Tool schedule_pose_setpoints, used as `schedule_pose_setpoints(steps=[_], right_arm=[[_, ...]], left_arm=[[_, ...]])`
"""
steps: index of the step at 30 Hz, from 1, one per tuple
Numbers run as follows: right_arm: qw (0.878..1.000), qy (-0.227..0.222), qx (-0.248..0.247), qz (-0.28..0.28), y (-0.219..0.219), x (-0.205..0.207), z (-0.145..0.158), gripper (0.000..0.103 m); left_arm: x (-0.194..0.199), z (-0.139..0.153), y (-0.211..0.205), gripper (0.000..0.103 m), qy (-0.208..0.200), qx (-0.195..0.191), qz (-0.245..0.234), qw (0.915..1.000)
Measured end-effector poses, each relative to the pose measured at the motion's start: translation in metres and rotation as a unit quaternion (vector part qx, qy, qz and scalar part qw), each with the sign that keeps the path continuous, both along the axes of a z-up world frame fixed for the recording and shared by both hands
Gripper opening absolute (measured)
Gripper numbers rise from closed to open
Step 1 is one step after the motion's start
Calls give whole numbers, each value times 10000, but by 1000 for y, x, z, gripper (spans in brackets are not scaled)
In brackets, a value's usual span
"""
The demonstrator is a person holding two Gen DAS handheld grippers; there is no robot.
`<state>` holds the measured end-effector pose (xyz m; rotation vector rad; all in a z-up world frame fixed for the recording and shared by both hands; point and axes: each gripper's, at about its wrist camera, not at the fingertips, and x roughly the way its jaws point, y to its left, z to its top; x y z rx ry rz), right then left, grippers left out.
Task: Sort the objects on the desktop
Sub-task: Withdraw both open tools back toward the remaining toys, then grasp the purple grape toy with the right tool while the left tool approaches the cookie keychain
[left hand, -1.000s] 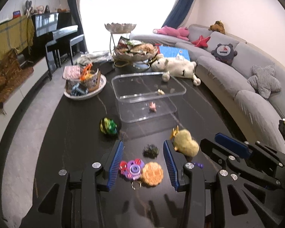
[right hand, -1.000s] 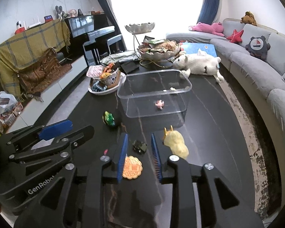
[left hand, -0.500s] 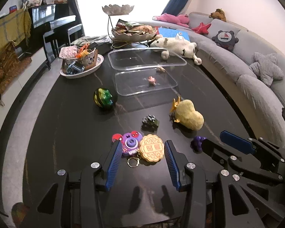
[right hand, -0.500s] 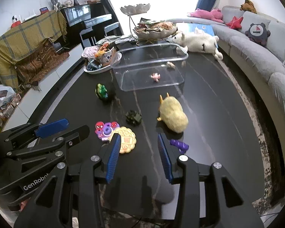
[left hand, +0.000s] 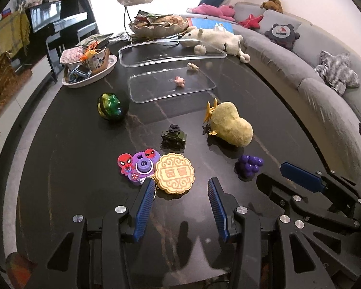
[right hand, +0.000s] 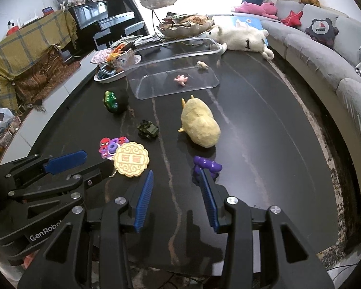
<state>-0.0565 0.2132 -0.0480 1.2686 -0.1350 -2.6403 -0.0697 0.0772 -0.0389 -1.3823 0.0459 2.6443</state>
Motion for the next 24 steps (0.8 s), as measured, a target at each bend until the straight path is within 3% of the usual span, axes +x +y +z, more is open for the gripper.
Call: schedule_pose_setpoints(steps=[4, 11, 24], right_arm=[[10000, -57, 15, -50, 7, -5, -9, 38], [9996, -223, 93, -159, 18, -21, -28, 51], [9993, -319, 162, -132, 13, -43, -43, 51]], left_arm=[[-5, -8, 8, 42, 27, -106, 7, 9999], [-18, -20, 18, 42, 19, -385, 26, 9993], [-36, -37, 14, 42, -110, -386, 248, 9989]])
